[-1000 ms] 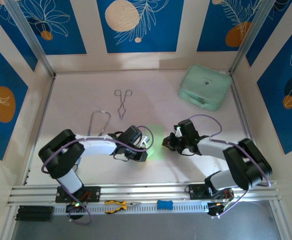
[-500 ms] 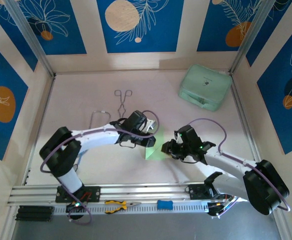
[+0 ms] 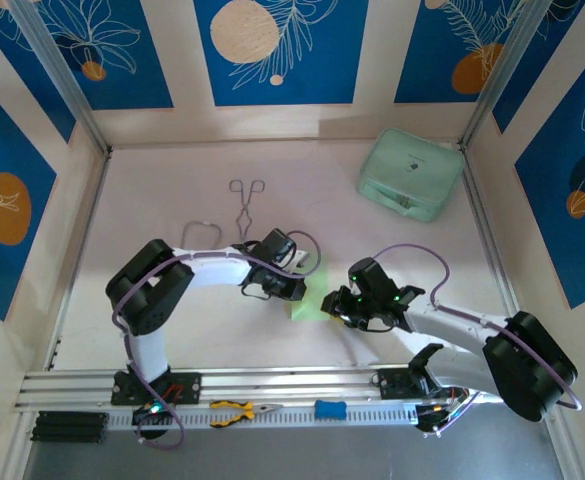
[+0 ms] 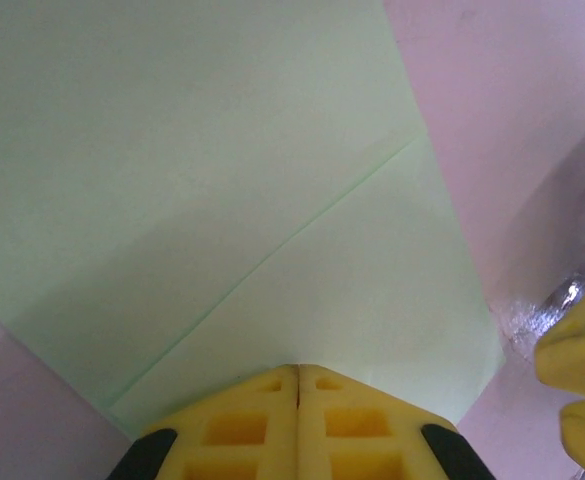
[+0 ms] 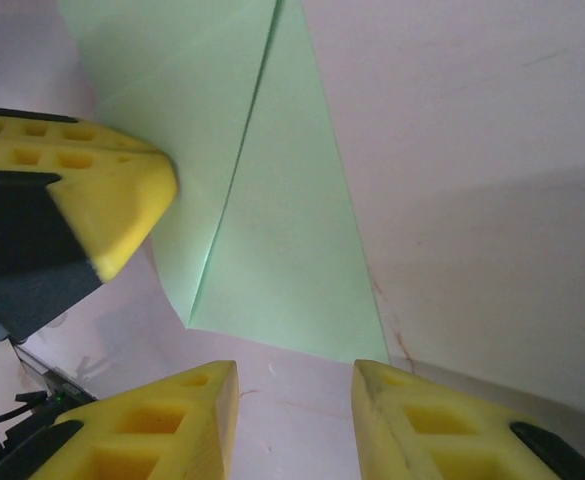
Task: Fold a paper plane with a square sheet of paper (pick it up from the middle)
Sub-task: Fold the triangle a second time at the center of the table, then turn over the paper at the center of the table.
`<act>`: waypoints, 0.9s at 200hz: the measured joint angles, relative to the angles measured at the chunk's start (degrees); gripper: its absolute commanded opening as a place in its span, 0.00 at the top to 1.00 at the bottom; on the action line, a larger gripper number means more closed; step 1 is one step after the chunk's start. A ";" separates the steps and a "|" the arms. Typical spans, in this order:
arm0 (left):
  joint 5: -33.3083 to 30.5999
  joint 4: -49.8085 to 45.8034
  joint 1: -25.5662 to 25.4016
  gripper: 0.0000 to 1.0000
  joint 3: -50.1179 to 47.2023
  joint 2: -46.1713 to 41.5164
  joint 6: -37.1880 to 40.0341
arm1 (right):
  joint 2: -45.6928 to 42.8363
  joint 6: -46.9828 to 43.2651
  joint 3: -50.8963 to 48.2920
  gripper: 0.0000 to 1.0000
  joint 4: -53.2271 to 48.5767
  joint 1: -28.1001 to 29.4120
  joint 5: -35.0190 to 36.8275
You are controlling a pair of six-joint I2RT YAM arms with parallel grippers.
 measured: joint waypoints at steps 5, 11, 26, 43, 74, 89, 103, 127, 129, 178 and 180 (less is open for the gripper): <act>0.33 0.59 0.09 0.94 -0.33 -0.07 -0.02 | 0.17 0.02 0.00 0.64 0.00 0.00 0.00; 0.52 1.07 0.11 0.94 -0.59 -0.09 -0.04 | 0.31 0.04 0.00 0.64 0.02 0.00 0.00; 0.90 2.21 0.15 0.94 -1.27 -0.31 -0.31 | 0.63 0.07 0.02 0.64 0.04 0.00 0.00; 0.96 2.73 0.17 0.94 -1.57 -0.42 -0.44 | 1.49 0.04 0.04 0.64 0.07 0.02 0.00; 1.25 3.08 0.20 0.94 -1.70 -0.42 -0.46 | 3.45 0.24 0.24 0.64 0.07 0.15 -0.07; 1.31 3.39 0.20 0.94 -1.88 -0.44 -0.46 | 3.93 0.44 0.50 0.64 0.17 0.15 -0.33; 1.31 3.50 0.20 0.94 -1.97 -0.50 -0.46 | 4.33 0.46 0.52 0.64 0.44 0.13 -0.61; 1.31 3.56 0.20 0.94 -2.01 -0.50 -0.48 | 4.48 0.46 0.52 0.64 1.14 0.13 -0.81; 1.31 3.54 0.20 0.94 -2.01 -0.50 -0.48 | 4.55 0.46 0.52 0.64 1.20 0.13 -0.83; 1.31 3.54 0.20 0.94 -2.01 -0.52 -0.48 | 7.74 0.17 2.10 0.63 4.87 -0.44 -2.43; 1.31 3.54 0.20 0.95 -2.01 -0.52 -0.46 | 7.93 0.17 2.29 0.63 5.14 -0.48 -2.47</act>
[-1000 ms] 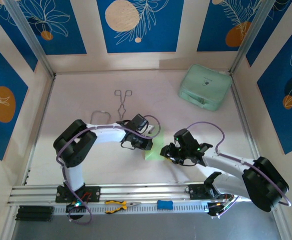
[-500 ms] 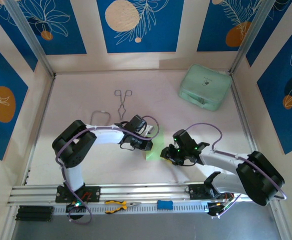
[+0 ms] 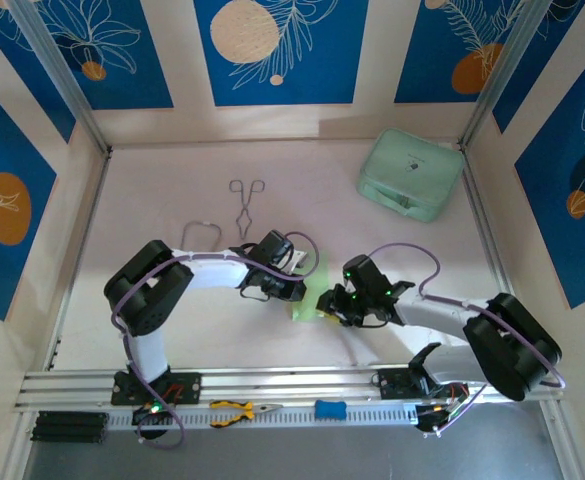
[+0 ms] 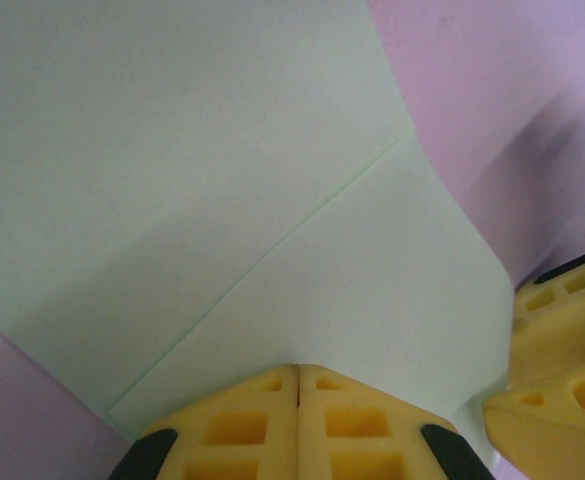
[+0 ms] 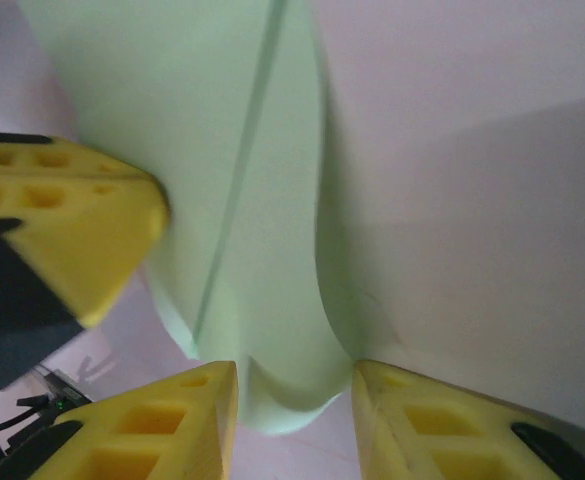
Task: Fold a paper plane with a square sheet of paper (pick it up from the middle)
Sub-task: Turn over the paper at the center of the table.
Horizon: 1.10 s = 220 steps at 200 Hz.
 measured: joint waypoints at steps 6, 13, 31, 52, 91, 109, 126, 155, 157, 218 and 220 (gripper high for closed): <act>0.00 0.00 0.00 0.94 0.00 0.00 -0.02 | 0.66 -0.09 0.59 0.63 0.90 -0.15 -0.11; 0.00 0.02 0.00 0.94 0.00 0.00 -0.02 | 1.27 -0.22 1.22 0.63 1.77 -0.31 -0.26; 0.02 0.02 0.00 0.95 0.00 0.00 -0.02 | 2.40 -0.31 2.36 0.61 3.52 -0.76 -0.66; 0.00 0.02 0.00 0.94 0.00 0.00 -0.24 | 3.76 -0.63 3.02 0.59 4.76 -1.81 -0.90; -0.02 -0.02 0.00 0.94 0.00 -0.11 -0.66 | 6.01 -1.27 3.37 0.59 5.77 -4.15 -1.73; -0.02 -0.02 0.00 0.94 -0.02 -0.15 -0.92 | 6.84 -1.36 3.39 0.60 6.54 -5.05 -2.21; 0.00 -0.04 0.00 0.95 -0.11 -0.22 -1.07 | 7.56 -1.70 3.39 0.61 7.26 -5.66 -2.56; 0.02 -0.02 0.00 0.94 -0.22 -0.26 -1.09 | 8.96 -1.90 3.39 0.66 9.16 -6.64 -3.23; 0.04 -0.02 0.00 0.94 -0.22 -0.26 -1.11 | 9.05 -2.01 3.39 0.67 9.38 -6.69 -3.37; 0.04 -0.11 0.00 0.94 -0.52 -0.63 -1.51 | 10.23 -2.99 3.39 0.71 12.35 -8.24 -4.39; 0.04 -0.09 0.00 0.94 -0.55 -0.63 -1.51 | 10.29 -3.04 3.39 0.71 12.44 -8.33 -4.48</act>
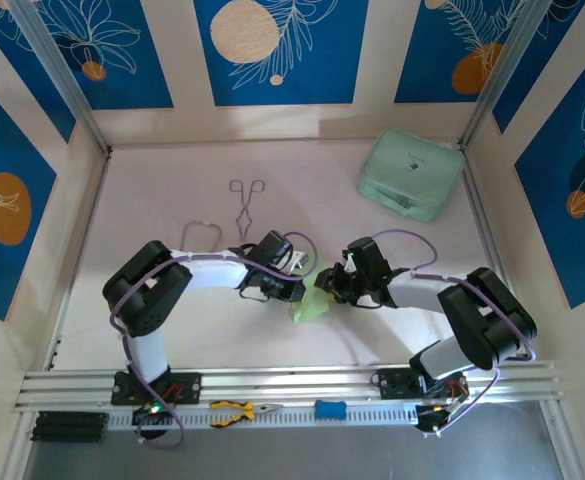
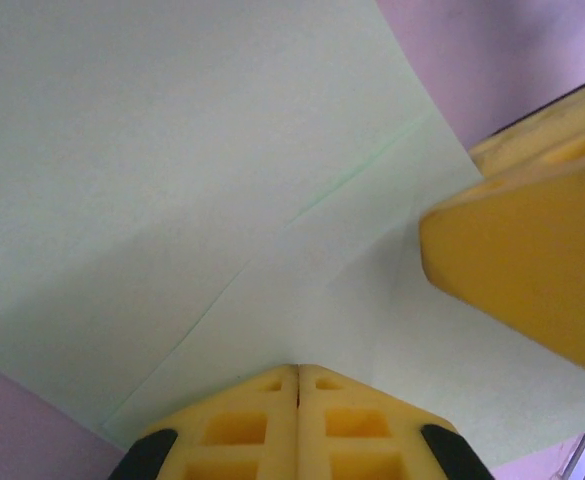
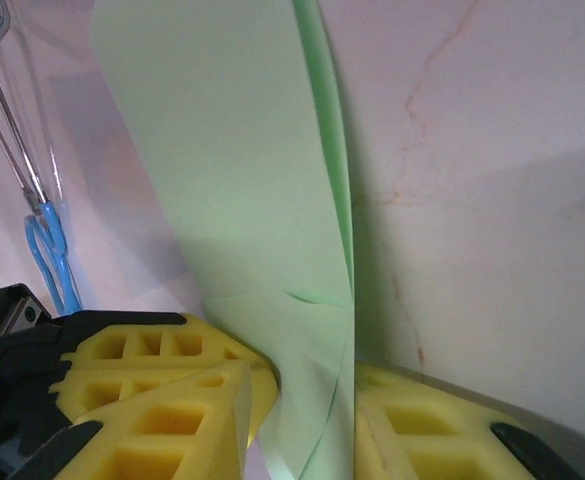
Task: Fold a paper plane with a square sheet of paper (pick it up from the middle)
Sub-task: Turn over the paper at the center of the table.
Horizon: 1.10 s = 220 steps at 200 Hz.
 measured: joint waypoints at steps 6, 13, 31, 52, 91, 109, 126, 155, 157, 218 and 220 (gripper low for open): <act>0.00 0.00 0.00 0.94 -0.04 -0.02 0.00 | 0.22 -0.07 -0.02 0.71 0.28 -0.17 -0.17; 0.02 0.00 0.00 0.94 -0.07 -0.02 0.00 | 0.46 -0.24 -0.02 0.71 0.63 -0.33 -0.31; 0.00 -0.04 0.00 0.94 -0.15 -0.22 0.00 | 0.74 -0.66 -0.02 0.71 1.16 -0.59 -0.70; 0.02 -0.09 0.00 0.93 -0.44 -0.42 0.00 | 1.03 -1.44 -0.02 0.73 2.19 -0.74 -1.16; 0.00 -0.20 0.00 0.93 -0.48 -0.59 -0.02 | 2.73 -2.71 -0.02 0.75 4.04 -1.20 -2.19; 0.00 -0.24 0.00 0.92 -0.48 -0.68 -0.02 | 3.74 -3.23 -0.04 0.78 5.07 -1.31 -2.62; -0.02 -0.31 0.00 0.90 -0.52 -0.76 0.00 | 4.11 -3.89 -0.07 0.81 5.53 -1.42 -2.80; -0.17 -0.81 0.00 0.82 -1.27 -2.80 -0.79 | 3.93 -4.87 -0.11 0.88 6.16 -1.73 -3.34; -0.22 -0.85 0.00 0.81 -1.31 -3.02 -0.96 | 3.89 -4.92 -0.11 0.89 6.16 -1.73 -3.39; -5.79 -1.77 0.00 0.67 -3.17 -14.97 -1.55 | -7.67 -10.01 1.18 0.94 -3.23 -1.77 -2.16; -6.10 -1.86 0.00 0.67 -3.23 -15.45 -1.49 | -8.20 -10.40 1.40 0.94 -4.04 -1.73 -1.99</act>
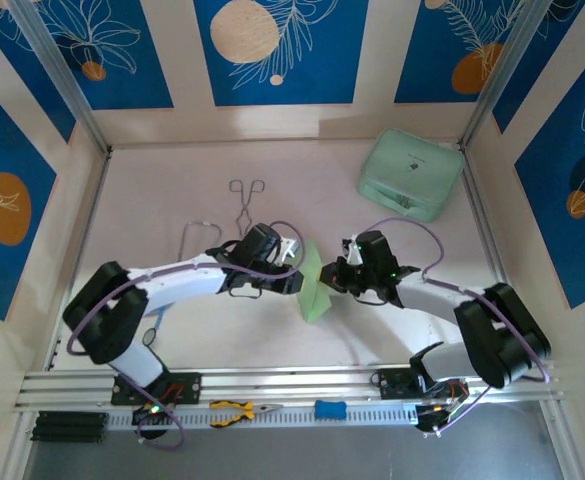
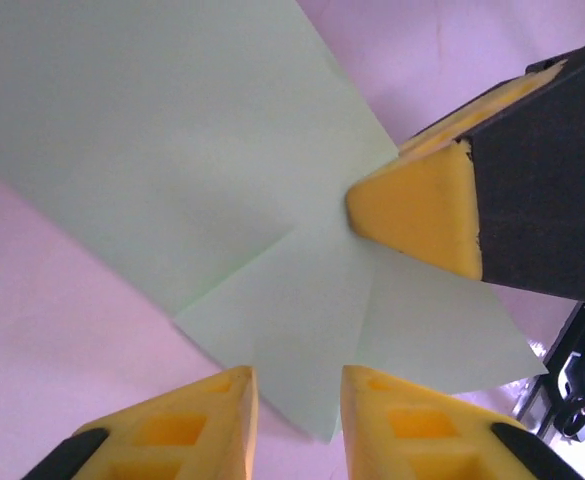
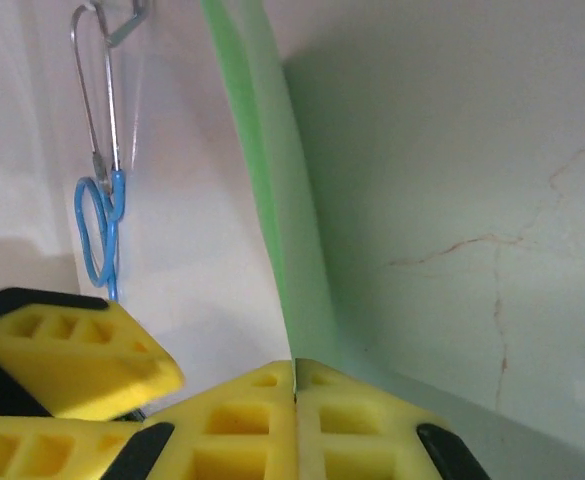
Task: Fold a paper plane with a square sheet of paper (pick it up from the middle)
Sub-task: Turn over the paper at the center of the table.
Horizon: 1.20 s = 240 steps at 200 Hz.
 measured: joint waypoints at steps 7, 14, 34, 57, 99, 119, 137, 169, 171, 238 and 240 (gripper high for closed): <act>-1.16 -0.31 0.00 0.66 -0.24 -1.46 -0.04 | -1.70 -0.74 0.83 0.94 -2.45 0.13 0.92; -2.40 -0.70 0.00 0.64 -0.52 -2.93 -0.04 | -3.56 -1.68 1.81 0.94 -5.27 0.26 2.10; -5.90 -1.33 0.02 0.58 -1.75 -7.17 -0.22 | -8.52 -4.48 5.92 0.94 -14.45 0.96 6.69; -9.35 -2.08 0.33 0.53 -3.63 -11.87 -1.07 | -11.37 -7.85 12.39 0.94 -25.88 2.29 13.38; -13.09 -4.87 2.43 0.50 -4.26 -15.61 -1.14 | -9.92 -12.07 22.95 0.95 -43.52 6.14 25.97; -14.27 -9.31 4.07 0.47 -3.91 -16.06 -1.57 | -5.79 -12.81 29.09 0.95 -51.80 8.35 32.35; -15.72 -13.40 5.35 0.45 -2.93 -16.41 -1.81 | -1.16 -13.42 34.97 0.95 -57.77 10.43 38.38; -19.02 -15.47 6.47 0.41 -4.07 -21.53 -2.56 | 4.59 -14.49 39.10 0.96 -62.42 14.73 48.87; -19.12 -15.67 6.60 0.41 -4.20 -22.01 -2.84 | 4.94 -14.49 39.21 0.95 -62.71 14.95 49.44; -27.98 -20.90 8.59 0.28 -13.62 -46.34 -8.46 | 20.26 -14.32 42.88 0.93 -64.50 21.38 57.90; -28.28 -21.22 8.63 0.28 -13.73 -46.86 -8.55 | 20.74 -14.25 43.15 0.93 -64.48 21.51 57.96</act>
